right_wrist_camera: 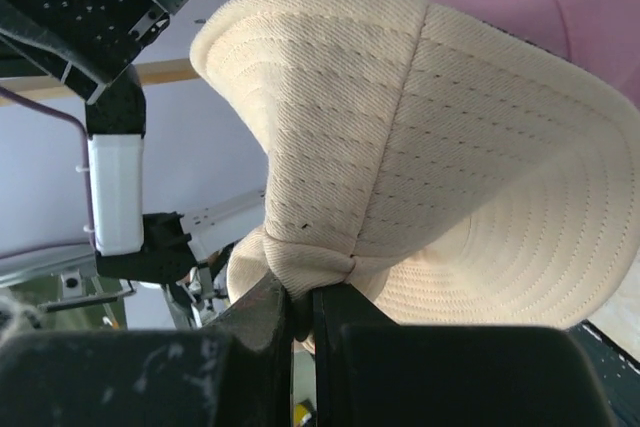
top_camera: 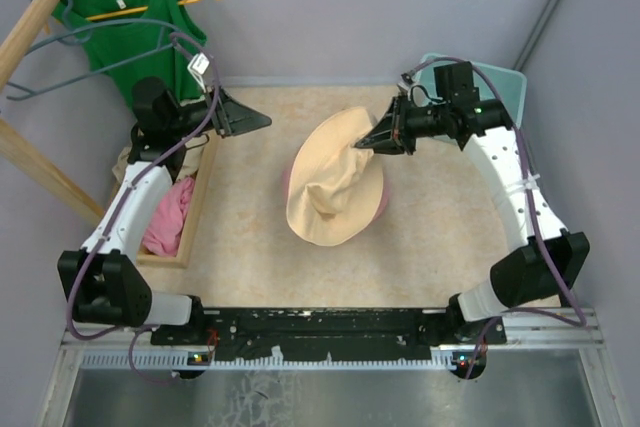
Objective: Stack the hats
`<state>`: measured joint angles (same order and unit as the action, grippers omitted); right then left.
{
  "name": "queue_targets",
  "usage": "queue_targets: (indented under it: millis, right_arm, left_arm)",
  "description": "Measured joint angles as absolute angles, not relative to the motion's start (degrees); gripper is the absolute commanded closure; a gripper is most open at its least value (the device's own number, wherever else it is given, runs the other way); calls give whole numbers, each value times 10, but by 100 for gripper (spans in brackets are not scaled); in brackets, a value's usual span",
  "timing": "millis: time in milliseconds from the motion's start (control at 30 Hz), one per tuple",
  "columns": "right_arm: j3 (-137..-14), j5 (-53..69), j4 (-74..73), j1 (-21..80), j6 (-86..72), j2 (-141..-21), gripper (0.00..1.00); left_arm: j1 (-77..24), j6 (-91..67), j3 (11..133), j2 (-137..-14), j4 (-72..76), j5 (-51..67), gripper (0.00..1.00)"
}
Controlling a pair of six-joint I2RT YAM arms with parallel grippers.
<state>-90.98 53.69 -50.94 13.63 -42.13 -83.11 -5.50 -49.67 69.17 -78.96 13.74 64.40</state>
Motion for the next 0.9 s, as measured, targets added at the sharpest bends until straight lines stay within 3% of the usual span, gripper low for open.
queue_targets:
  millis: [400,900]
  right_arm:
    - [-922,513,-481,175,-432,-906,97]
    - [-992,507,-493,182,-424,-946,96]
  left_arm:
    - [-68,-428,595,-780,70,662,24]
    - [-123,-425,592,-805,76,674,26]
